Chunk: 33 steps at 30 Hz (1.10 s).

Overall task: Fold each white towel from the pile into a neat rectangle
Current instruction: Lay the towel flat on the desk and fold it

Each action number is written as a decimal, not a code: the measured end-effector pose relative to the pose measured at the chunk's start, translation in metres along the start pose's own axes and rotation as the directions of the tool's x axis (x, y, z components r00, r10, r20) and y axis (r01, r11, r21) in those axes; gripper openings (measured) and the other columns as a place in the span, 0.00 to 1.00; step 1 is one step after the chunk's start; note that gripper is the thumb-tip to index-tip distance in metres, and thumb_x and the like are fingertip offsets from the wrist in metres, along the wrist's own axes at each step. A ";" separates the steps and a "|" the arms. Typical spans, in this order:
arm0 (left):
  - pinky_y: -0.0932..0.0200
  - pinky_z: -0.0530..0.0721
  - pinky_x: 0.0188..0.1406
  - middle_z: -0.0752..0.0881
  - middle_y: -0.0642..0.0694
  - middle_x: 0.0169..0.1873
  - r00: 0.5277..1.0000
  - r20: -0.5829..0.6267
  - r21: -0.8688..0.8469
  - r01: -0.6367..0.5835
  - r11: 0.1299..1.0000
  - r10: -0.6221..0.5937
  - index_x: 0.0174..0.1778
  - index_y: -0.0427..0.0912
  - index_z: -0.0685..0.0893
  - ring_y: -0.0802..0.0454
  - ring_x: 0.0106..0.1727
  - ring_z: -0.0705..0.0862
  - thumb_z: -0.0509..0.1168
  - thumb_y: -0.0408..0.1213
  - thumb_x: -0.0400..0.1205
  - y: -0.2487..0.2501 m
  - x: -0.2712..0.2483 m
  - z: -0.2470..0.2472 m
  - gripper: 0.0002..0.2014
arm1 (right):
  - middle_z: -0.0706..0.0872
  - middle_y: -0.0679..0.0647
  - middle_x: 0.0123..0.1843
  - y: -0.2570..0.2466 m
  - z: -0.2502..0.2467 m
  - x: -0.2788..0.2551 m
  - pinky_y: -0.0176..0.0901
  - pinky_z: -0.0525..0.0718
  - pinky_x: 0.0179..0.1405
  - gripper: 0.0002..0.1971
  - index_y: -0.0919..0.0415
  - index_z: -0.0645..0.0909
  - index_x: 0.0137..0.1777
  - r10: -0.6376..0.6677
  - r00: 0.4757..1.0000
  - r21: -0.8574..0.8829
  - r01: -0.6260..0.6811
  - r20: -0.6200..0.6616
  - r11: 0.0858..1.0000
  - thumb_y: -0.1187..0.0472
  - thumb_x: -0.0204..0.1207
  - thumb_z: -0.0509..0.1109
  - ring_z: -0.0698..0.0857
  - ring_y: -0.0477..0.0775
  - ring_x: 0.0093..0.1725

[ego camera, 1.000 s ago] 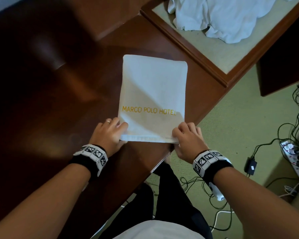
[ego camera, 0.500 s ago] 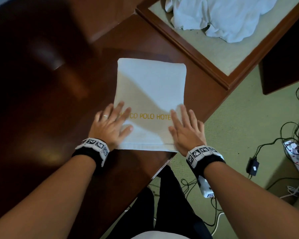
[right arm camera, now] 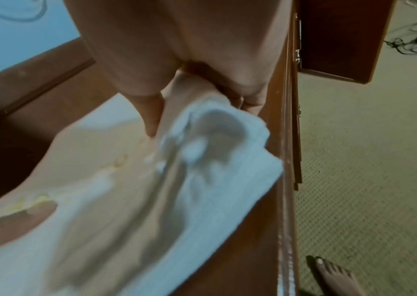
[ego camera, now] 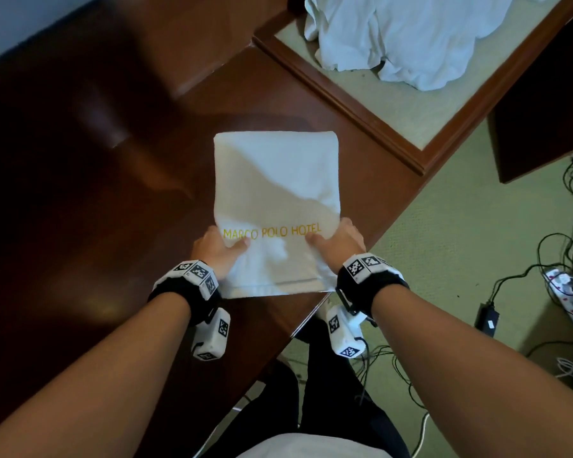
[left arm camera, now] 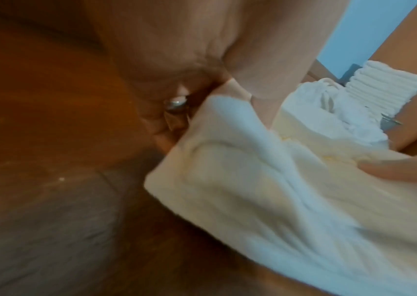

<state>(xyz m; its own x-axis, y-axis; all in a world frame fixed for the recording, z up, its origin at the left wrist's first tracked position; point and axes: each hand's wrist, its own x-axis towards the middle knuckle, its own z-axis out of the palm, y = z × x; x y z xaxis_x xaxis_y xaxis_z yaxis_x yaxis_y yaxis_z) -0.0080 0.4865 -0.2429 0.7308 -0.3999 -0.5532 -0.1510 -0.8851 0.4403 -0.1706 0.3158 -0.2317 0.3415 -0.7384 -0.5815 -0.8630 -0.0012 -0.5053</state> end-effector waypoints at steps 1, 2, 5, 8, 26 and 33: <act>0.53 0.74 0.49 0.84 0.37 0.63 1.000 -0.017 -0.026 -0.013 1.000 0.013 0.63 0.34 0.78 0.34 0.66 0.81 0.70 0.58 0.80 0.003 -0.005 -0.003 0.30 | 0.82 0.59 0.66 -0.003 -0.004 -0.002 0.55 0.81 0.65 0.30 0.62 0.77 0.67 0.008 1.000 0.035 -0.008 0.006 0.999 0.44 0.72 0.77 0.83 0.63 0.65; 0.53 0.73 0.49 0.83 0.36 0.63 0.999 -0.042 -0.049 -0.030 0.998 0.028 0.62 0.33 0.76 0.35 0.66 0.81 0.69 0.53 0.83 0.008 -0.011 -0.006 0.25 | 0.84 0.59 0.64 -0.007 -0.009 -0.005 0.54 0.82 0.64 0.27 0.62 0.80 0.64 0.003 1.000 0.060 -0.003 0.010 0.998 0.44 0.73 0.77 0.84 0.63 0.63; 0.49 0.80 0.53 0.83 0.38 0.61 0.989 -0.105 -0.109 -0.114 0.987 0.103 0.59 0.37 0.74 0.37 0.62 0.83 0.68 0.49 0.84 0.029 -0.026 -0.018 0.19 | 0.79 0.60 0.65 -0.023 -0.029 -0.019 0.54 0.80 0.64 0.22 0.62 0.79 0.63 -0.084 0.996 0.020 0.084 -0.024 0.996 0.45 0.79 0.71 0.81 0.66 0.62; 0.50 0.80 0.56 0.83 0.40 0.62 0.974 -0.115 -0.158 -0.213 0.964 0.196 0.58 0.40 0.75 0.39 0.62 0.83 0.68 0.47 0.85 0.060 -0.036 -0.033 0.15 | 0.79 0.58 0.64 -0.039 -0.057 -0.031 0.55 0.80 0.59 0.19 0.59 0.73 0.61 -0.108 0.991 0.017 0.110 -0.084 0.994 0.44 0.82 0.66 0.82 0.67 0.61; 0.48 0.80 0.59 0.89 0.38 0.56 0.772 -0.174 -0.099 -0.632 0.769 0.612 0.57 0.39 0.84 0.37 0.62 0.84 0.67 0.61 0.76 0.379 -0.068 -0.013 0.28 | 0.83 0.61 0.65 -0.002 -0.345 0.029 0.55 0.80 0.63 0.23 0.59 0.73 0.67 -0.176 0.894 0.048 0.214 -0.412 0.976 0.43 0.82 0.64 0.82 0.67 0.64; 0.45 0.82 0.55 0.89 0.39 0.50 0.677 -0.220 -0.116 -0.733 0.671 0.702 0.53 0.37 0.83 0.39 0.55 0.85 0.69 0.58 0.79 0.538 -0.070 0.048 0.24 | 0.85 0.60 0.59 0.046 -0.490 0.086 0.50 0.82 0.53 0.24 0.60 0.74 0.66 -0.191 0.826 0.031 0.244 -0.530 0.969 0.42 0.80 0.67 0.85 0.65 0.59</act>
<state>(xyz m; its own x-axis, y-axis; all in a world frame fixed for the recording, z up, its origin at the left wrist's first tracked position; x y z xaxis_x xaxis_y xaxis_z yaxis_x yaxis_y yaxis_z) -0.1724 0.0264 -0.0011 0.5355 -0.8398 0.0898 -0.5594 -0.2731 0.7826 -0.3635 -0.0785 0.0079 0.2494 -0.9673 -0.0457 -0.7413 -0.1603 -0.6518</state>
